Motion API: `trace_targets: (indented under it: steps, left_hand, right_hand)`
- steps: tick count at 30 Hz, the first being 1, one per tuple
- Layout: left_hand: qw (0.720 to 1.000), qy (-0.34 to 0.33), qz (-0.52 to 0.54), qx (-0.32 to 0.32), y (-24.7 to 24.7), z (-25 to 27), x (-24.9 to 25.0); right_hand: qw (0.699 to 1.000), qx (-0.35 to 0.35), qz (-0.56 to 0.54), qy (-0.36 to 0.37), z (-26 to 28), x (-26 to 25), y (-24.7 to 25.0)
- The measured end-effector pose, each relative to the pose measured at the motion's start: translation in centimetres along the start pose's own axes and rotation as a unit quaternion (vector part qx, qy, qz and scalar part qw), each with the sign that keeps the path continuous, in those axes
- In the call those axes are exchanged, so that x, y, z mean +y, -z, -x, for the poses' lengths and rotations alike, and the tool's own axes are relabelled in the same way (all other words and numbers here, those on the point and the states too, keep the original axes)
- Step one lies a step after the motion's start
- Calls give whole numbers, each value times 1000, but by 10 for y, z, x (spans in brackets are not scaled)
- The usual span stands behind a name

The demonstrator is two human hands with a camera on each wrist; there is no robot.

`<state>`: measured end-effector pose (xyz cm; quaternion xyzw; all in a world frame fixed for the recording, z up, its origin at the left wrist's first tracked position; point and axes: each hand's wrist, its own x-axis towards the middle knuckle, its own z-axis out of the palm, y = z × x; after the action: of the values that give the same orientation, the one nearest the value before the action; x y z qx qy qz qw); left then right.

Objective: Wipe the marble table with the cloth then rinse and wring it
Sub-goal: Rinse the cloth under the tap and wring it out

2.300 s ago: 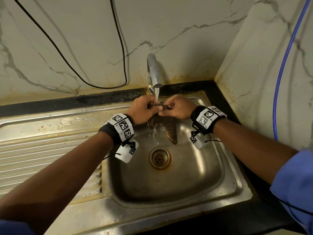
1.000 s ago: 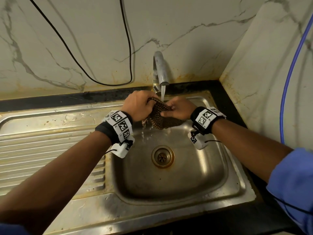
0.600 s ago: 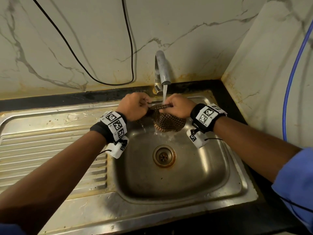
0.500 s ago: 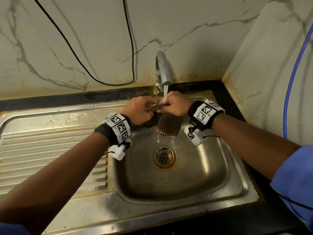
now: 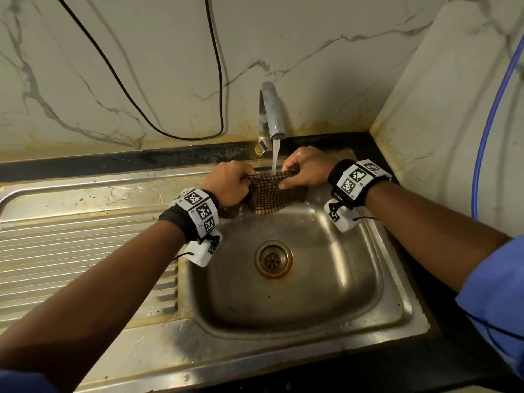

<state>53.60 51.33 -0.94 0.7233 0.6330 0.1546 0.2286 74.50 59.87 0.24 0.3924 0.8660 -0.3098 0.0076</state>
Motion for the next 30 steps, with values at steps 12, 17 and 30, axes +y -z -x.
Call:
trace_targets:
  steps: [12,17,30]
  left_hand:
    - [993,-2,107,-58,-4,0,2]
    - [994,-21,109,-17,-6,-4,7]
    - [991,-10,133,-9,-27,-3,1]
  right_hand:
    - [995,73,-19,58,-7,-30,8]
    - [995,70,-49,57,-4,-31,11]
    - [988,110,-85,72,3,-20,16]
